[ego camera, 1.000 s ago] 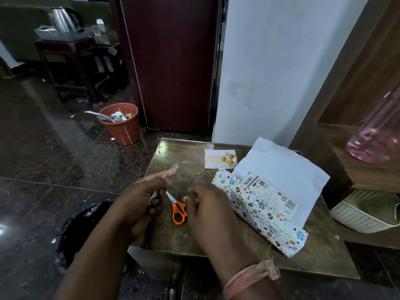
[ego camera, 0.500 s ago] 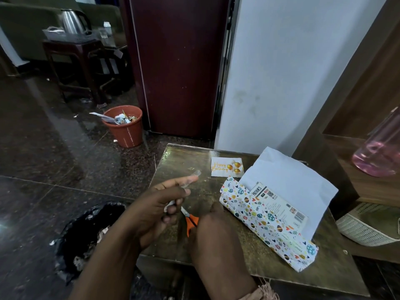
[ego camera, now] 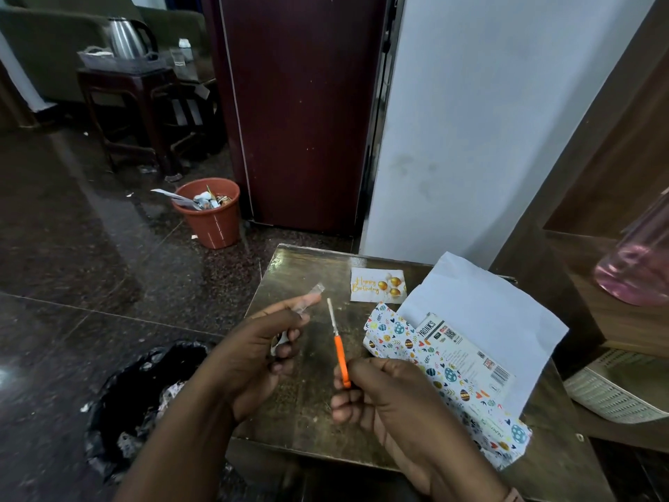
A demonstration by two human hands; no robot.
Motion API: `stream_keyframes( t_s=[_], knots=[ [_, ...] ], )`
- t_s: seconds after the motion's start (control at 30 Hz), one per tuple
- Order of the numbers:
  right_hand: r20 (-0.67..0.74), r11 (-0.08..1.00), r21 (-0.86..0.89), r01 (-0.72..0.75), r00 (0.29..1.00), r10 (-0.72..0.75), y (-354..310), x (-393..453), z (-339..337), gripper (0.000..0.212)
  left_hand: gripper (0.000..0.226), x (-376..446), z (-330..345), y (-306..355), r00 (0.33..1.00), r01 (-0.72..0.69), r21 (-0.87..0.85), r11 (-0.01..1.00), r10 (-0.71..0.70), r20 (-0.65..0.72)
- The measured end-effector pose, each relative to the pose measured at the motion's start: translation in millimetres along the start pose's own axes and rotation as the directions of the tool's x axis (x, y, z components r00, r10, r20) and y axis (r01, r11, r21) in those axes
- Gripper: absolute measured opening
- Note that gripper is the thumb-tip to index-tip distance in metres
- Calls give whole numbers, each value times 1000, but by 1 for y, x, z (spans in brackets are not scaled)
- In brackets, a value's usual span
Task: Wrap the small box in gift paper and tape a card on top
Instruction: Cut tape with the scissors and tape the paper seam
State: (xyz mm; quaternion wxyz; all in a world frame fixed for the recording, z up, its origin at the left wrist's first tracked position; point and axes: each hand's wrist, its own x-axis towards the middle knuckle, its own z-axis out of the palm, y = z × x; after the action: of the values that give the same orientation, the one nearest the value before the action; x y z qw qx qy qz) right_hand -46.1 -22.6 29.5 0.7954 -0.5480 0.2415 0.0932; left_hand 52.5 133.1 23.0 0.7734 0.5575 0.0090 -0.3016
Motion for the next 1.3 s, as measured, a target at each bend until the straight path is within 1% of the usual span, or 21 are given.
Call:
stream_keyframes(
  t_s=[0.07,0.17,0.3,0.47,0.53,0.6,0.67,0.83,0.93,1.07,1.17,1.27,1.3],
  knots=[
    [86,999,27,-28,996,26,-2,-2,-1,19,39,0,0,0,1000,15,-18,1000,-15,0],
    [213,998,14,-57,975,53,-4,-6,-3,26,39,0,-1,1,999,31,-39,999,-31,10],
    [299,997,-33,-69,951,76,-5,-9,-3,20,39,-2,0,1,998,45,-10,999,-45,44],
    [323,996,-48,-73,943,85,-7,-12,-7,21,40,-4,4,1,993,59,4,998,-59,101],
    [335,995,-70,-73,938,92,-8,-13,-8,15,43,-4,4,0,990,58,8,998,-59,130],
    [353,993,-93,-79,929,107,-8,-13,-8,12,47,-4,3,0,989,62,8,998,-63,136],
    [362,994,-72,-83,926,104,-7,-12,-8,12,48,-4,3,0,988,68,3,998,-68,142],
    [356,995,-47,-82,930,94,-8,-11,-8,12,48,-4,0,2,985,81,-52,995,-72,156],
    [364,994,-69,-81,926,100,-8,-11,-10,11,47,-3,-2,3,985,87,-75,993,-75,152],
    [353,994,-82,-74,931,98,-5,-8,-11,11,48,-3,1,2,981,94,-55,994,-83,174],
    [334,998,-30,-58,940,65,-4,-5,-12,14,49,-3,1,1,976,101,-28,995,-93,198],
    [308,999,-10,-36,951,38,-3,-3,-16,34,49,-3,2,0,970,109,-28,994,-100,220],
    [305,999,-12,-29,952,32,-3,-3,-17,36,48,-3,2,1,970,109,-31,994,-100,221]
  ],
)
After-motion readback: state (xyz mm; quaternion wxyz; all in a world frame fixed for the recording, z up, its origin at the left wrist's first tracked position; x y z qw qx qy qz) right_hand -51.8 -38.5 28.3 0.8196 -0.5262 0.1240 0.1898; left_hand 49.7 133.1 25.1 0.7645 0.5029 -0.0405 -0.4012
